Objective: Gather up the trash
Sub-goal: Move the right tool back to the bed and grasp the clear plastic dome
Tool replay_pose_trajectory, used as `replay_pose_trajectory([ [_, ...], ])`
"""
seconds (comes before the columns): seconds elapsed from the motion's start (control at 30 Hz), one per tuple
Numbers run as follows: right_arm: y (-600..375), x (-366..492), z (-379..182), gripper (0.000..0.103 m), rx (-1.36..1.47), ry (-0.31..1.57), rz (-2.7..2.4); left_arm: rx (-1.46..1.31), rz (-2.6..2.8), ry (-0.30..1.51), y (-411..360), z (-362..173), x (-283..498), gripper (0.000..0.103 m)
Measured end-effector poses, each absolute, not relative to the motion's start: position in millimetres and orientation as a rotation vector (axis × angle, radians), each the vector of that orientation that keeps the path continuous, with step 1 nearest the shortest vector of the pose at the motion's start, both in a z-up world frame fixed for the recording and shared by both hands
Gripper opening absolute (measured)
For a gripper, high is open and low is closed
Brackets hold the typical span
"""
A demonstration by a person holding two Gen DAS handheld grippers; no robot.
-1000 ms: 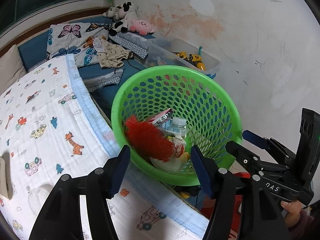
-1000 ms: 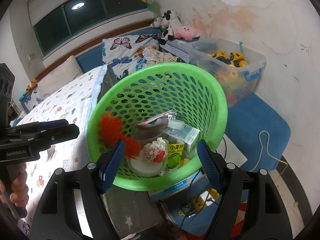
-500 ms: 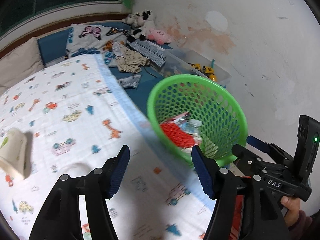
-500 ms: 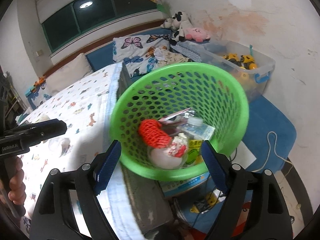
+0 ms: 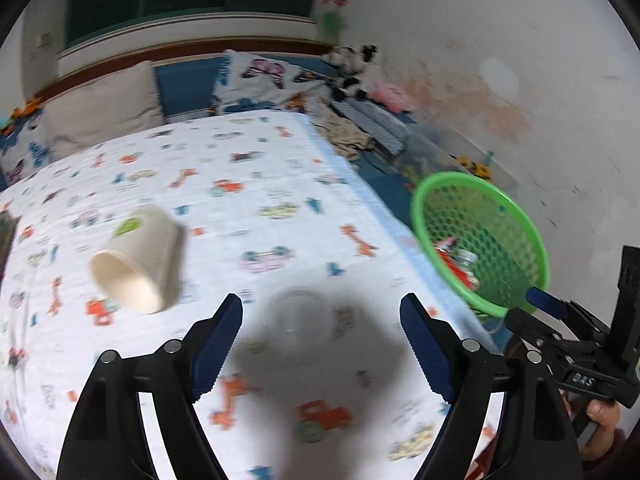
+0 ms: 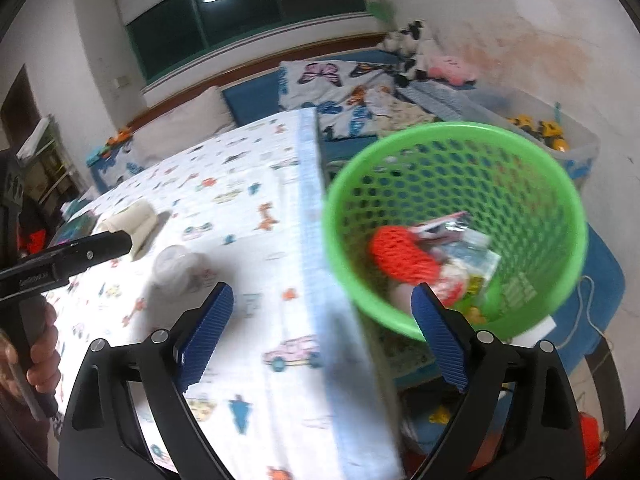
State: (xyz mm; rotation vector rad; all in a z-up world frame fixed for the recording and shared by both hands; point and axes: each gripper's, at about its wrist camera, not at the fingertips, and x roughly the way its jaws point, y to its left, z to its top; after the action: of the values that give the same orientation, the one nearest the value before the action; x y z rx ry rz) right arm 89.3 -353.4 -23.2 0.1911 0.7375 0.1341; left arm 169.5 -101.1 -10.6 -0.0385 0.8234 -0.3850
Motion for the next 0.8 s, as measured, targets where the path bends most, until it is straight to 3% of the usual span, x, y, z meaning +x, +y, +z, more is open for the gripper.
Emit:
replay_pose_trajectory([
  [0.2,-311.8,101.8,-27.0,0.091,0.16,0.757,0.212,-0.068,-0.277,0.801,-54.9,-10.8,170.8,0.087],
  [0.8,-214.1,149.0,-56.3,0.091,0.048,0.842,0.351,-0.155,-0.123,0.829,23.5,-27.6,183.4,0.091],
])
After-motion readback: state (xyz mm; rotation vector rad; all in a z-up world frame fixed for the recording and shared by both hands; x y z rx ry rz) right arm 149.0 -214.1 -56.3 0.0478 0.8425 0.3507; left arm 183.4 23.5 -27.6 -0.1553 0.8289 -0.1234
